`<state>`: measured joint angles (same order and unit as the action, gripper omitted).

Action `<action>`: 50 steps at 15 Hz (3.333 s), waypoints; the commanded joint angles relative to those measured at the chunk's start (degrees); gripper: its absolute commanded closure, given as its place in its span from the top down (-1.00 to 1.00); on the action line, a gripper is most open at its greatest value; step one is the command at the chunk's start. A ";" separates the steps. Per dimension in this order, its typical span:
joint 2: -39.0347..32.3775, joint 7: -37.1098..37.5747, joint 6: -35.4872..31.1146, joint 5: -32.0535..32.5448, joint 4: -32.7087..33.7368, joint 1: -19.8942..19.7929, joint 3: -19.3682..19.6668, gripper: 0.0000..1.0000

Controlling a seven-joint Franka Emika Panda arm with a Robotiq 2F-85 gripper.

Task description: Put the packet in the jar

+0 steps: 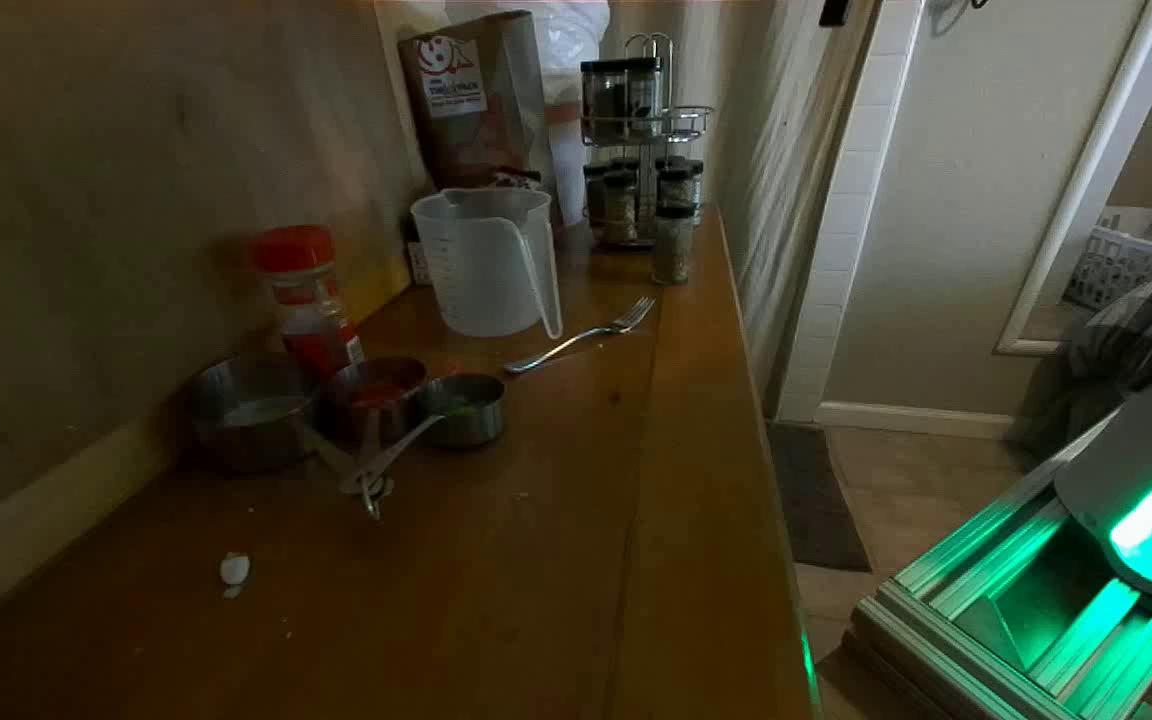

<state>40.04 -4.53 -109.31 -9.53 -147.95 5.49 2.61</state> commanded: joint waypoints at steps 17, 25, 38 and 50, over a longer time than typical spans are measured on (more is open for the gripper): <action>-0.05 -0.40 0.22 -0.41 0.13 -0.76 -0.61 1.00; -0.05 -0.40 0.22 -0.41 0.13 -0.76 -0.61 1.00; -2.98 -2.29 -18.08 5.94 -0.20 -3.60 -0.53 1.00; -19.65 -8.53 -33.89 -2.80 3.63 5.33 -0.44 1.00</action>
<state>20.33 -12.77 -143.40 -11.87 -144.39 11.74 3.05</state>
